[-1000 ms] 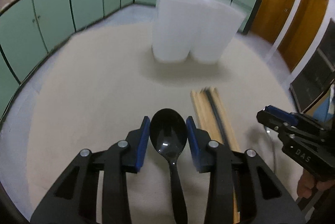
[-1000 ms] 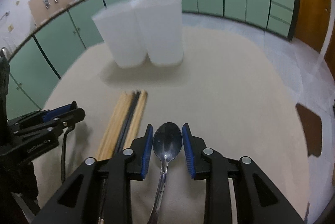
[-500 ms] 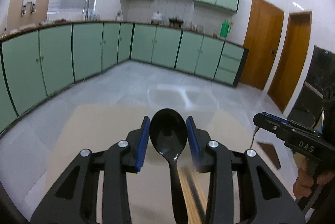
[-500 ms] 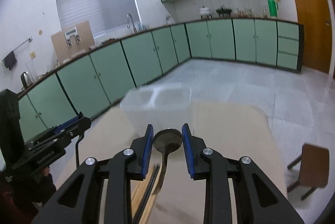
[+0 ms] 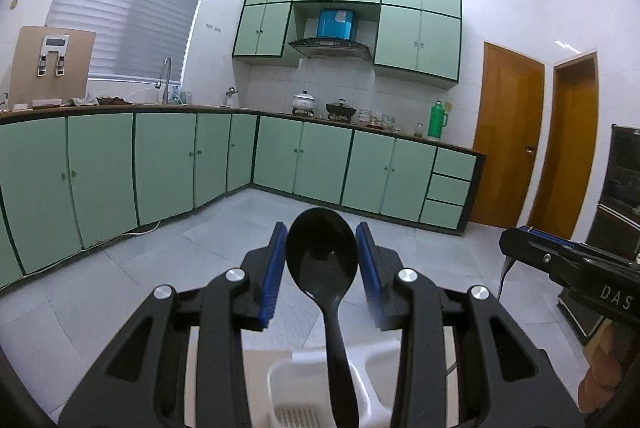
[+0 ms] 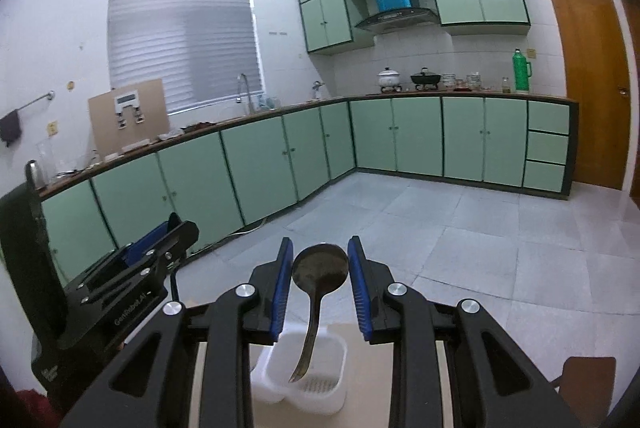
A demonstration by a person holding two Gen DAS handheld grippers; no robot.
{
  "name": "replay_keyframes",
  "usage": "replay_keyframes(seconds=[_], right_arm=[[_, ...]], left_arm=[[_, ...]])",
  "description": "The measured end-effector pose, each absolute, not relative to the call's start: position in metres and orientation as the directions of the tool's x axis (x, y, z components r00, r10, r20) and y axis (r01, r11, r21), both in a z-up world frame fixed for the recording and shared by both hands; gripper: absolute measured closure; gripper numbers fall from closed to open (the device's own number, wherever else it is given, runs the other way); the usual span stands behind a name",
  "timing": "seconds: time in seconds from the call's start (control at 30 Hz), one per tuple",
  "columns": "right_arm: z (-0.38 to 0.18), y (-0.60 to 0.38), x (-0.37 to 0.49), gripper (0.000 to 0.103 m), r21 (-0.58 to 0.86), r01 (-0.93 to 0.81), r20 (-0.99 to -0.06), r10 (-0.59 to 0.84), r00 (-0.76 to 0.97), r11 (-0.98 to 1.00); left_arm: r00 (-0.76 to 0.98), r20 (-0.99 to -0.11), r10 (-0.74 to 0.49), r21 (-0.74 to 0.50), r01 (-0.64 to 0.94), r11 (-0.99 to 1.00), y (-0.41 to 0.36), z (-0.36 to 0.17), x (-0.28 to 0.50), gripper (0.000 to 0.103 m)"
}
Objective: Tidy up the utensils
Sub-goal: 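Lift both spoons and drop them into the white utensil holder with both tools, then move both open tools back toward the chopstick bundle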
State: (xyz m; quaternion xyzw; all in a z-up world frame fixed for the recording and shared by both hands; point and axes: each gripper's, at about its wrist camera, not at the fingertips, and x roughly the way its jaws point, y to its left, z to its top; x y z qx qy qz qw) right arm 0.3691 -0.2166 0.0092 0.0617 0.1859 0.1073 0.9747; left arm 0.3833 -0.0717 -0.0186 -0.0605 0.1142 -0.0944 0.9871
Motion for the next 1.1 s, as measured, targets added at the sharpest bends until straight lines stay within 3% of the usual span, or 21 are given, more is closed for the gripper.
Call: replay_keyframes(seconds=[0.6,0.73,1.1], right_arm=[[-0.074,-0.198,0.406,0.074,0.154,-0.179,-0.518,0.234,0.823,0.972],[-0.072,-0.199,0.396,0.072,0.156,-0.179,-0.519,0.234,0.822,0.971],[-0.077,-0.211,0.294,0.041,0.201,-0.167,-0.526,0.250,0.813,0.965]], left_arm=[[0.910,-0.370,-0.188,-0.112,0.157,0.981,-0.055,-0.096,0.409,0.068],[0.905,-0.378,-0.194,-0.116,0.161,0.980,-0.047,-0.092,0.398,0.061],[0.874,-0.447,-0.189,-0.099,0.161,0.982,-0.032,-0.076,0.308,0.034]])
